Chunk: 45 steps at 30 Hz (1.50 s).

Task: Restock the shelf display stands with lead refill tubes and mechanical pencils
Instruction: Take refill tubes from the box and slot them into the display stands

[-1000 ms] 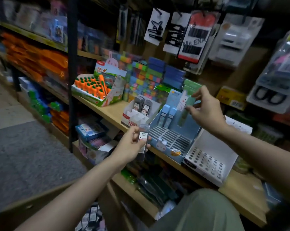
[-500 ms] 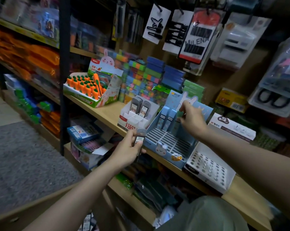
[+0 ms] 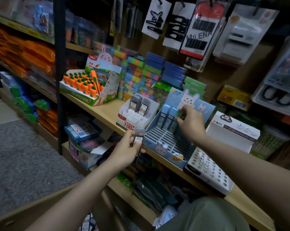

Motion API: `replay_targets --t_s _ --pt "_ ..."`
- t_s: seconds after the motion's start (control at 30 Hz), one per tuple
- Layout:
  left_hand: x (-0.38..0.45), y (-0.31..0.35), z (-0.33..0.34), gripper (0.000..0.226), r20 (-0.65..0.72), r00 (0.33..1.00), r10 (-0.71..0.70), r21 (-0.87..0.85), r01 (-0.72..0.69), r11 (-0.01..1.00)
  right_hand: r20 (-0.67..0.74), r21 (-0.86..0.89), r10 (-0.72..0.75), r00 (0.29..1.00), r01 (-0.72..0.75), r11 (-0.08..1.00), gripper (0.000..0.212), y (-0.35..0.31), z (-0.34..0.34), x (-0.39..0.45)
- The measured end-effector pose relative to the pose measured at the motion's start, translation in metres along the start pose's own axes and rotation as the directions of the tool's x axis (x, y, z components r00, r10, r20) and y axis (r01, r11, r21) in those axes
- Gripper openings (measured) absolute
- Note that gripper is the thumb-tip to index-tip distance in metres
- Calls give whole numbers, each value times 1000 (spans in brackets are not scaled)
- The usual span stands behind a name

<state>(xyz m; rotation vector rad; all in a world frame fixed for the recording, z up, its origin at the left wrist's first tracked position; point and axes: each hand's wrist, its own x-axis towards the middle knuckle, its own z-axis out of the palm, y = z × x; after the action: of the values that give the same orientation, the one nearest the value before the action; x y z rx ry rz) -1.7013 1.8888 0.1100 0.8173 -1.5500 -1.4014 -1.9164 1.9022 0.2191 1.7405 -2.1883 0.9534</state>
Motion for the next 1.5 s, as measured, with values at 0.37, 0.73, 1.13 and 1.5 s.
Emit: replay_targets --t_s 0.37,0.73,1.13,1.5 --pt "-10 18 3 17 2 999 33 -213 -32 976 100 -61 -5 995 11 998 39 0 -10 0" --pt "-8 31 -14 15 25 996 91 -251 -82 964 341 307 -317 885 214 927 25 -86 0 -38" --pt "23 46 -69 50 102 944 313 749 -279 601 46 77 -218 975 214 974 24 -95 -3 74" --pt "34 22 -62 58 214 950 227 837 -298 459 85 7 -119 989 118 993 32 -82 52 86"
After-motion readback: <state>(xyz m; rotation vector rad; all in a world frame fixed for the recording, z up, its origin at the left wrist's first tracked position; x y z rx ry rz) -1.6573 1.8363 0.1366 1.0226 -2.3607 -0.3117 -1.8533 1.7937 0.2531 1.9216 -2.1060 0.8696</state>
